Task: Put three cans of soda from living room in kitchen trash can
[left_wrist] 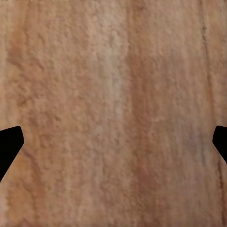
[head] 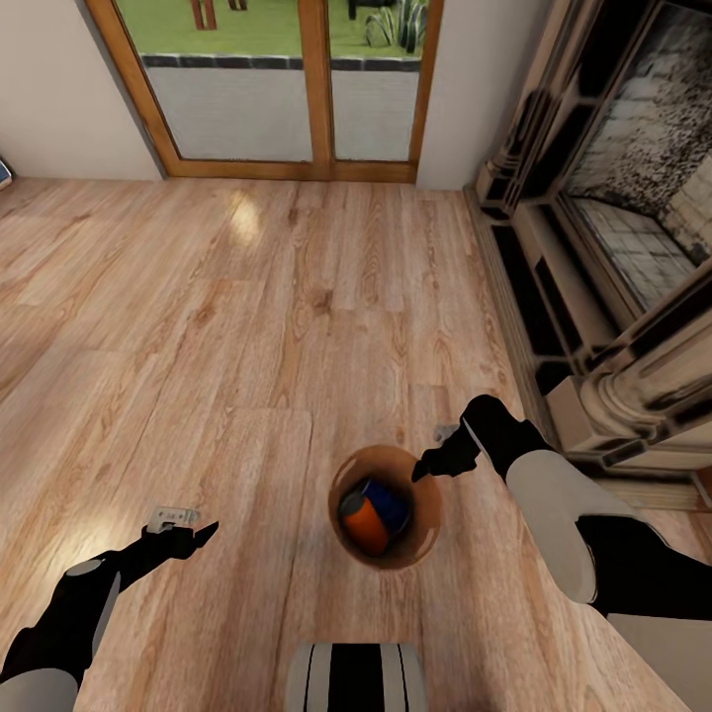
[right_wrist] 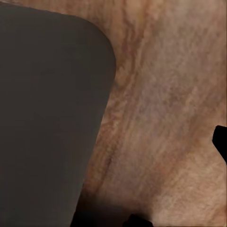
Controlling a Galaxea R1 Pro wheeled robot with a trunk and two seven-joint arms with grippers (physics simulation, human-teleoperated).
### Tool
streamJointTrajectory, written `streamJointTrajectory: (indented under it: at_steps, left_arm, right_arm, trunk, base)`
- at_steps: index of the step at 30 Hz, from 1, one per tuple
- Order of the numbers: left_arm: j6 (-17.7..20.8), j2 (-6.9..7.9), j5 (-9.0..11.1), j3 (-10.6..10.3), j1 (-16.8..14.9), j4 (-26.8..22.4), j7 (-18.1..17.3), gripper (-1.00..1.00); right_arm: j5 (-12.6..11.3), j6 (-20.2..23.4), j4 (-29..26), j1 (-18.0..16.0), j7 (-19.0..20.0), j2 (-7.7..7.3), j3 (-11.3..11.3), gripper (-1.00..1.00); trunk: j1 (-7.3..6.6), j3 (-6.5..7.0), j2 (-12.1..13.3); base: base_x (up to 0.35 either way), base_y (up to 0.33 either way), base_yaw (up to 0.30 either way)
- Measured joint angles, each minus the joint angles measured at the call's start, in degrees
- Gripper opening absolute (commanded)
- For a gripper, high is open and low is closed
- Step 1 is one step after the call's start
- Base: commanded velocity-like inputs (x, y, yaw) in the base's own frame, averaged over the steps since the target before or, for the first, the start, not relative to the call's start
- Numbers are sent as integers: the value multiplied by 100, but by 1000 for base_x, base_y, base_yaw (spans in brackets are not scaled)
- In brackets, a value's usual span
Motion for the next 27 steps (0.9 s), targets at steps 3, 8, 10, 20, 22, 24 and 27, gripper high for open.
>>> streamJointTrajectory:
  at_steps: [3, 8, 10, 20, 22, 24, 27]
  left_arm:
    - [0, 0, 0, 0, 0, 0, 0, 100]
    - [-1, 0, -3, 0, 0, 0, 1, 100]
    - [-1, 0, -5, 0, 0, 0, 1, 100]
    - [-1, 0, -8, 0, 0, 0, 6, 100]
    - [-1, 0, -13, 0, 0, 0, 8, 100]
    - [-1, 0, -23, 0, 0, 0, 8, 100]
    - [-1, 0, -66, 0, 0, 5, 20, 100]
  right_arm:
    - [-21, 0, 0, 1, -1, 0, -5, 100]
    - [-23, 0, 1, 6, 0, 0, -2, 100]
    - [-22, 0, 0, 7, -3, 0, 0, 100]
    - [-15, 0, -1, 8, -5, 0, 7, 100]
    - [-15, 0, -1, 8, -5, 0, 5, 100]
    - [-14, 0, -1, 9, -3, 0, 7, 100]
    - [1, 0, 0, 9, -5, 0, 9, 100]
  trunk:
    - [0, 0, 0]
    - [0, 0, 0]
    - [0, 0, 0]
    - [0, 0, 0]
    - [0, 0, 0]
    - [0, 0, 0]
    - [-8, 66, 4]
  base:
    - [0, 0, 0]
    - [0, 0, 0]
    - [0, 0, 0]
    - [0, 0, 0]
    - [0, 0, 0]
    - [0, 0, 0]
    - [0, 0, 0]
